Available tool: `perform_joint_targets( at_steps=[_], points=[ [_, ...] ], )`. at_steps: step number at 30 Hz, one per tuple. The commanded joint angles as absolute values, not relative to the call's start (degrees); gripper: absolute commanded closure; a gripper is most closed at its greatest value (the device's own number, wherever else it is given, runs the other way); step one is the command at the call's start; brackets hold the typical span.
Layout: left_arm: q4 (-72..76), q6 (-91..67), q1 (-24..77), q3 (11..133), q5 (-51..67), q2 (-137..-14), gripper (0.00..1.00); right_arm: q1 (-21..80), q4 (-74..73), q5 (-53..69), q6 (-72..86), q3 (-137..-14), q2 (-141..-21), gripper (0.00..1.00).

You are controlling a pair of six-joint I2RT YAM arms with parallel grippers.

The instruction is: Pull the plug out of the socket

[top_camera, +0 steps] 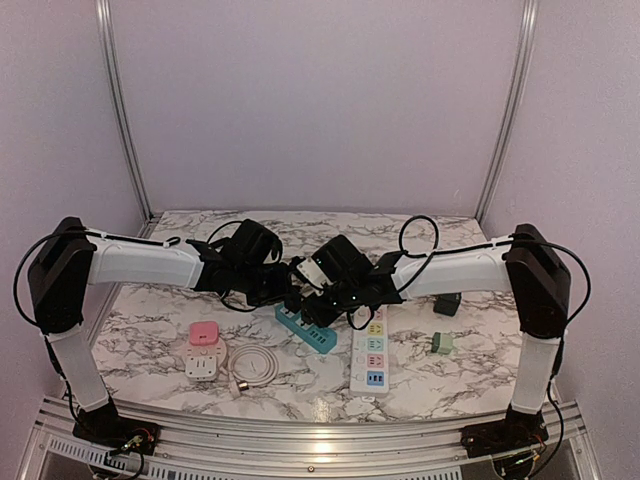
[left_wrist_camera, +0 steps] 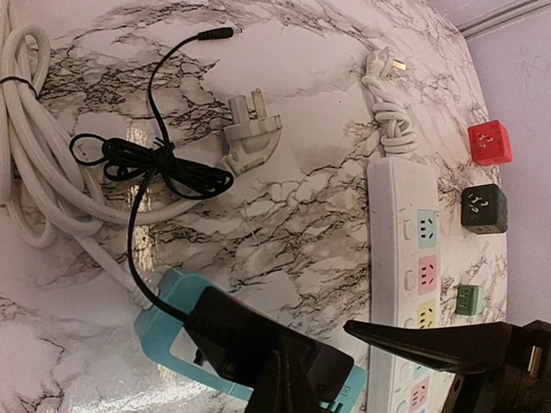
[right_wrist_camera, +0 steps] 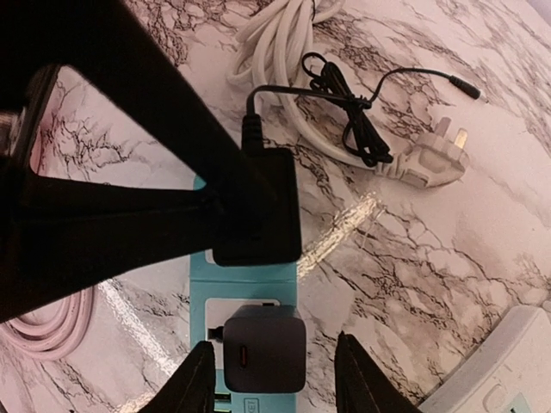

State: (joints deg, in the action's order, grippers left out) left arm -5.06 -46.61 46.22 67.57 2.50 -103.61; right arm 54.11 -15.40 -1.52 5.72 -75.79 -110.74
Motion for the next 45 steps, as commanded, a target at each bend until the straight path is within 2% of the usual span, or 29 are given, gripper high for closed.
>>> perform_joint_targets(
  at_steps=[1, 13, 17, 21, 25, 45],
  points=[
    [-5.7, -47.0, 46.0, 65.9, 2.0, -105.6, 1.00, 54.2, -13.3, -0.7, 5.6, -76.1, -111.8, 0.55],
    [-6.5, -47.1, 45.9, 65.8, 1.4, -106.6, 1.00, 54.2, -12.5, 1.5, 6.6, -75.6, -112.4, 0.64],
    [-6.7, -47.1, 45.9, 65.7, 1.5, -106.8, 1.00, 54.2, -12.3, 1.2, 6.9, -75.5, -112.5, 0.72],
    [-7.7, -47.3, 45.9, 65.9, 0.8, -107.5, 1.00, 54.2, -12.2, 1.1, 7.5, -75.5, -112.3, 0.84],
    [-8.3, -47.4, 45.9, 65.4, 0.3, -108.4, 1.00, 54.2, -11.8, 0.3, 8.5, -75.5, -111.4, 0.90],
    [-5.8, -49.2, 46.6, 58.0, -1.8, -108.4, 1.00, 53.5, -8.8, -6.4, 13.5, -73.6, -107.6, 0.97]
  ],
)
